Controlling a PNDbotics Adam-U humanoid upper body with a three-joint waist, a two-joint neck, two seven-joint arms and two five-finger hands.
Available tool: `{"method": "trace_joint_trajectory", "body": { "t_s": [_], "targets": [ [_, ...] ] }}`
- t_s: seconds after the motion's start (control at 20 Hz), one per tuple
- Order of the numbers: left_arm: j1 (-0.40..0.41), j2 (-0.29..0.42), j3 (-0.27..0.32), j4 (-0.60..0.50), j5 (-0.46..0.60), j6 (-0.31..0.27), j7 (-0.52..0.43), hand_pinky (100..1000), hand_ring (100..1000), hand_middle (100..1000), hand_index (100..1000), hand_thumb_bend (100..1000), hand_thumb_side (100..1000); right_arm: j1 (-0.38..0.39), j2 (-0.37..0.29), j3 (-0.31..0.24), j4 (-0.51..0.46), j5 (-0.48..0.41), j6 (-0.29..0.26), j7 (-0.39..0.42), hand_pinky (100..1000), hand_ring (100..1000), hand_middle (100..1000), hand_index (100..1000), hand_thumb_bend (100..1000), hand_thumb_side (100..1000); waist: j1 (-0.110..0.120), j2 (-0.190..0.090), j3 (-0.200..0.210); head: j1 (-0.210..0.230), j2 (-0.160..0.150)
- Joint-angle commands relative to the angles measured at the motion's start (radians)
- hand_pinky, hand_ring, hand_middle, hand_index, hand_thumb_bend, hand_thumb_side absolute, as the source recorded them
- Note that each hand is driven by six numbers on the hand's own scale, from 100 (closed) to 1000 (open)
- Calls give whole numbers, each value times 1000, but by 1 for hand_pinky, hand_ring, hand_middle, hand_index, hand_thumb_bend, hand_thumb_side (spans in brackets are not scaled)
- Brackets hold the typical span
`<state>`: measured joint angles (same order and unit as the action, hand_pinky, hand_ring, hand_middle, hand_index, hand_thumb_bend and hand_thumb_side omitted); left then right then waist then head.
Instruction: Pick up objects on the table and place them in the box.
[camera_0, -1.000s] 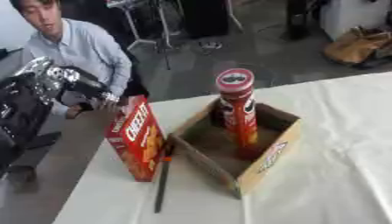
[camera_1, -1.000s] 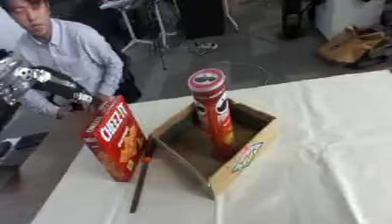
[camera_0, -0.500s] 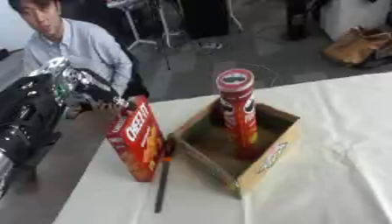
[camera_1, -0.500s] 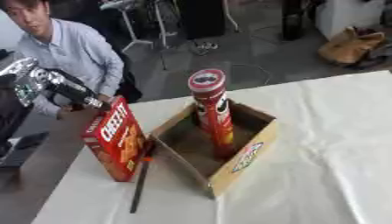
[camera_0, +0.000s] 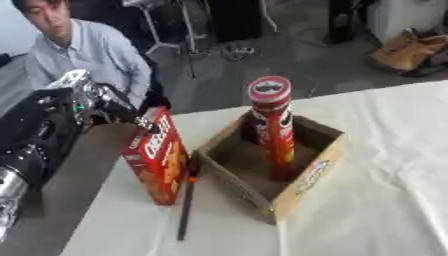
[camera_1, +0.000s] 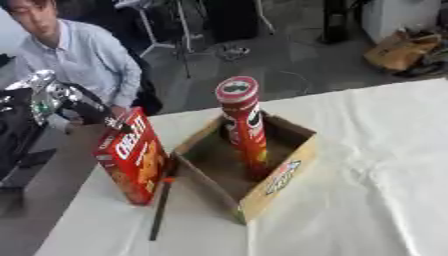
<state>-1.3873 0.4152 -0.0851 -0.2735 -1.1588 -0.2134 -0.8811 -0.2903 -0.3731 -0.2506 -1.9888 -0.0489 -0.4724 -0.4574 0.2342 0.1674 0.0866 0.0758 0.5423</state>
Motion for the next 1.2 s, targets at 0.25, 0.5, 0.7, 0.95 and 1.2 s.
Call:
{"method": "trace_joint_trajectory", "body": {
  "t_s": [0.25, 0.5, 0.7, 0.95, 1.2],
  "targets": [
    [-18, 7, 11, 17, -7, -35, -26, 1000, 1000, 1000, 1000, 531, 1000, -13, -7, -6, -11, -3, 1, -4, 885, 884, 624, 631, 100, 1000, -8, -19, -1, 7, 7],
    [-17, -3, 13, 29, -12, -39, -26, 1000, 1000, 1000, 1000, 535, 1000, -14, -7, -5, -11, -3, 1, -5, 885, 884, 624, 631, 100, 1000, -8, -18, -2, 12, 9],
    [-16, -6, 15, 35, -16, -43, -26, 1000, 1000, 1000, 1000, 526, 1000, -15, -7, -5, -11, -4, 1, -5, 886, 884, 624, 631, 100, 1000, -8, -18, -4, 13, 8],
    [-10, -9, 16, 41, -26, -39, -26, 1000, 989, 989, 952, 475, 1000, -15, -8, -6, -11, -4, 1, -7, 882, 884, 624, 631, 100, 1000, -8, -18, -6, 17, 7],
    [-7, -13, 20, 52, -28, -32, -26, 910, 869, 814, 830, 357, 1000, -16, -9, -5, -11, -4, -1, -7, 882, 884, 624, 631, 100, 1000, -8, -17, -7, 18, 7]
  ]
}}
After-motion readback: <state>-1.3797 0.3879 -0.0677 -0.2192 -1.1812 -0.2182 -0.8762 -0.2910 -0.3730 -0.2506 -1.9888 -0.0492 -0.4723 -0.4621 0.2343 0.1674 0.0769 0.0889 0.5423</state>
